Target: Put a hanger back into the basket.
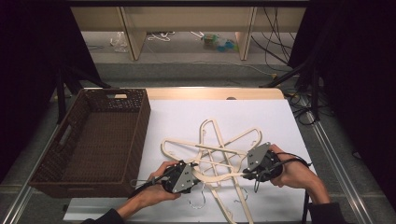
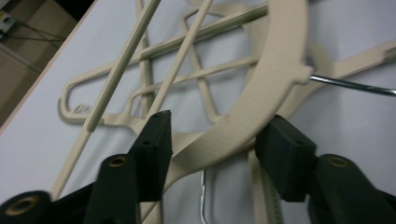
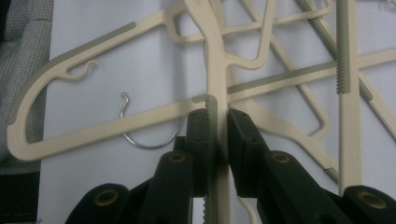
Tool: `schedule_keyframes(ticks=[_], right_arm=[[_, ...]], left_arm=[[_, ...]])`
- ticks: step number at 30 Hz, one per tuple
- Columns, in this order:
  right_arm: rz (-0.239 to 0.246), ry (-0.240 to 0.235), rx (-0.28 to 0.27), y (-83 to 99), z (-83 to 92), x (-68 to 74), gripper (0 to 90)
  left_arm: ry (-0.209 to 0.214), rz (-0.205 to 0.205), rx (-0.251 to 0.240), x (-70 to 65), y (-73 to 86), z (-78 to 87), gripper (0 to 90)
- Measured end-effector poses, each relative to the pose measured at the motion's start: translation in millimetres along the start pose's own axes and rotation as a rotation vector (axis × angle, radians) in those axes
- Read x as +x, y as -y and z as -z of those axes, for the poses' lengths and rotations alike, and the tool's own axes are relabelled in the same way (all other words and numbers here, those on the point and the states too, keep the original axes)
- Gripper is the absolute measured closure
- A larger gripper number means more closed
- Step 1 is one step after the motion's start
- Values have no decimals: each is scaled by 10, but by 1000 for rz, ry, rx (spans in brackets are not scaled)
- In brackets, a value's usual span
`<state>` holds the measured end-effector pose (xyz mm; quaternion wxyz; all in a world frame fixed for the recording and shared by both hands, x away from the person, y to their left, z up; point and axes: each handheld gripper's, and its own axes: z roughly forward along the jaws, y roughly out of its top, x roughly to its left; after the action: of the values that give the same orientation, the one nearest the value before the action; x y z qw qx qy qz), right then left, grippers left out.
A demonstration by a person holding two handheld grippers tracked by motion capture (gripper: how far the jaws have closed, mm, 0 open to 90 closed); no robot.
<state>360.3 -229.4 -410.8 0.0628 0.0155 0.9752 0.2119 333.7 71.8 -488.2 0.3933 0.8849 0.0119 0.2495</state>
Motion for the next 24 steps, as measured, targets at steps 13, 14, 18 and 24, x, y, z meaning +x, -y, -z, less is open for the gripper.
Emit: schedule_keyframes(ticks=[13,14,18,24], right_arm=[[-4,-14,-44,106,93,-23,809],[-4,-14,-44,106,93,-23,809],[-9,-13,-59,152,132,-38,821],[-56,33,-124,251,228,-85,798]], left_arm=[[54,-220,-45,115,-299,197,768],[56,-229,-51,125,-336,212,768],[53,-271,-69,199,-464,249,831],[85,-269,-70,271,-614,270,858]])
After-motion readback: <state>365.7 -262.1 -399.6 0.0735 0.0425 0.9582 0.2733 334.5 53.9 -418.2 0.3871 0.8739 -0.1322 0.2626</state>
